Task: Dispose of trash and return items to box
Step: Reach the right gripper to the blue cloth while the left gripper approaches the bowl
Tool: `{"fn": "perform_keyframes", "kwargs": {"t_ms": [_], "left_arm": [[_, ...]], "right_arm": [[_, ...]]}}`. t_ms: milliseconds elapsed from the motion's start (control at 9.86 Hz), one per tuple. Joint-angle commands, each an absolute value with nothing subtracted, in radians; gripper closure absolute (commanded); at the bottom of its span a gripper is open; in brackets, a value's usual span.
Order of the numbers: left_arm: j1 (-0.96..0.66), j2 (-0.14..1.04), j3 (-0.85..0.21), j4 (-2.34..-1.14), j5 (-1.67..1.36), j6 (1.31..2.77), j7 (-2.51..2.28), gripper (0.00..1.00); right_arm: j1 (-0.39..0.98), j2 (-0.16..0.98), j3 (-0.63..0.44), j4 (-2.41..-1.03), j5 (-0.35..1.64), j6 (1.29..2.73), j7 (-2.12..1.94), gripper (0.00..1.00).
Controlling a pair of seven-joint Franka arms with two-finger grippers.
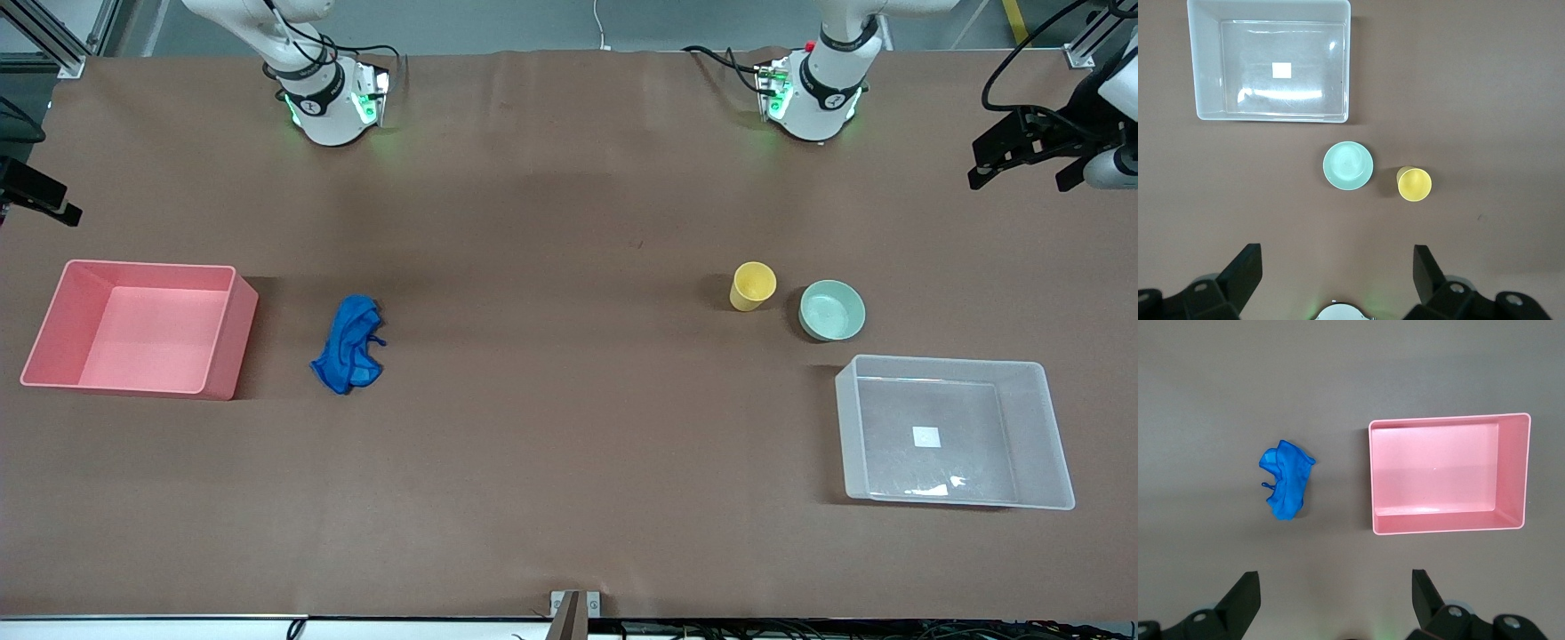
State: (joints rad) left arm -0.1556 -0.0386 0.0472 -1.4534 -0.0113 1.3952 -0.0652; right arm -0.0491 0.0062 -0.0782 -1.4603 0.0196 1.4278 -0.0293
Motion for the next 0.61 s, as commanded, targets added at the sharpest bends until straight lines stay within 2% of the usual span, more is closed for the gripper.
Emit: {"fn": "perform_keyframes", "kwargs": {"t_ms": [0,507], "left_arm": [[-0.158,-0.034,0.044,-1.477,-0.002,1.400,-0.058,0.00],[-0.155,-0.012,0.051,-1.479,-0.002,1.425,-0.052,0.00]], "right_arm": [[-0.051,0.003,-0.080,-1.460,0.018,1.420,-0.041,0.00],[-0.049,0.003,-0.078,-1.460,0.018,1.408,-0.037,0.00]]}}
